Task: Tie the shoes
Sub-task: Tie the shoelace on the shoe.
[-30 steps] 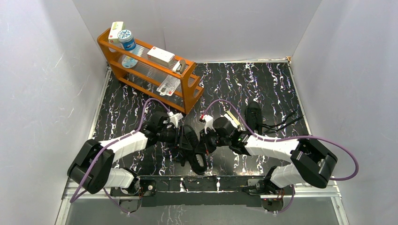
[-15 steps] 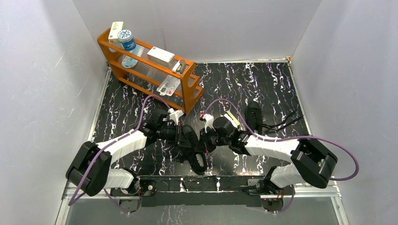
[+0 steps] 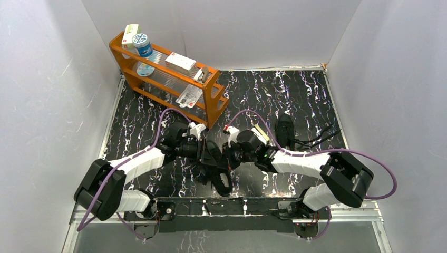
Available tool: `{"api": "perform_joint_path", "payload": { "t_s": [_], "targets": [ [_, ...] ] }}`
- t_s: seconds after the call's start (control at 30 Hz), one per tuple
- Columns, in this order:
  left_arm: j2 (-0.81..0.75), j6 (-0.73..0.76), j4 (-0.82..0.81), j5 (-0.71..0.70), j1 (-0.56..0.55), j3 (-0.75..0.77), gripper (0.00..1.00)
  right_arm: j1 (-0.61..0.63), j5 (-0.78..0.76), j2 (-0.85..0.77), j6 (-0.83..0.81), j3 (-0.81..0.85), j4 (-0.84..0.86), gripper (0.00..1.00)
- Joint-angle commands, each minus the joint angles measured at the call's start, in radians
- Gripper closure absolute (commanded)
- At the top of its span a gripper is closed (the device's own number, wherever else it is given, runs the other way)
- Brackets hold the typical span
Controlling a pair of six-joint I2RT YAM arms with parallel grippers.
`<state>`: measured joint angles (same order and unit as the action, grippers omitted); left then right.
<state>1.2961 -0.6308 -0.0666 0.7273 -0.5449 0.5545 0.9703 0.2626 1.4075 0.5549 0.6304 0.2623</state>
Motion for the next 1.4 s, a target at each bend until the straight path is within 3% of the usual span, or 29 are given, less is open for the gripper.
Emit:
{"api": "perform_joint_path", "payload": {
  "t_s": [0.0,0.4,0.67,0.77,0.97,1.13,1.37],
  "targets": [
    [0.008,0.006,-0.018,0.026,0.002,-0.004,0.68,0.004,-0.023,-0.018,0.010,0.021,0.058,1.00],
    [0.055,0.027,-0.031,0.061,-0.014,-0.002,0.70,0.004,-0.013,-0.016,0.010,0.027,0.058,1.00],
    [0.081,0.052,-0.001,0.010,-0.040,0.028,0.86,0.003,0.019,-0.024,0.013,0.026,0.057,1.00],
    [0.074,0.069,0.020,-0.027,-0.047,0.037,0.96,0.004,0.020,-0.039,0.016,0.027,0.042,0.99],
    [0.055,0.093,0.060,-0.093,-0.048,0.043,1.00,-0.060,0.076,-0.126,-0.051,0.025,-0.044,0.70],
    [0.056,0.092,0.081,-0.101,-0.049,0.047,1.00,-0.172,0.264,-0.097,-0.160,0.032,-0.032,0.58],
    [0.054,0.071,0.094,-0.115,-0.048,0.059,1.00,-0.186,0.432,0.072,-0.246,0.109,-0.005,0.53]
  ]
}}
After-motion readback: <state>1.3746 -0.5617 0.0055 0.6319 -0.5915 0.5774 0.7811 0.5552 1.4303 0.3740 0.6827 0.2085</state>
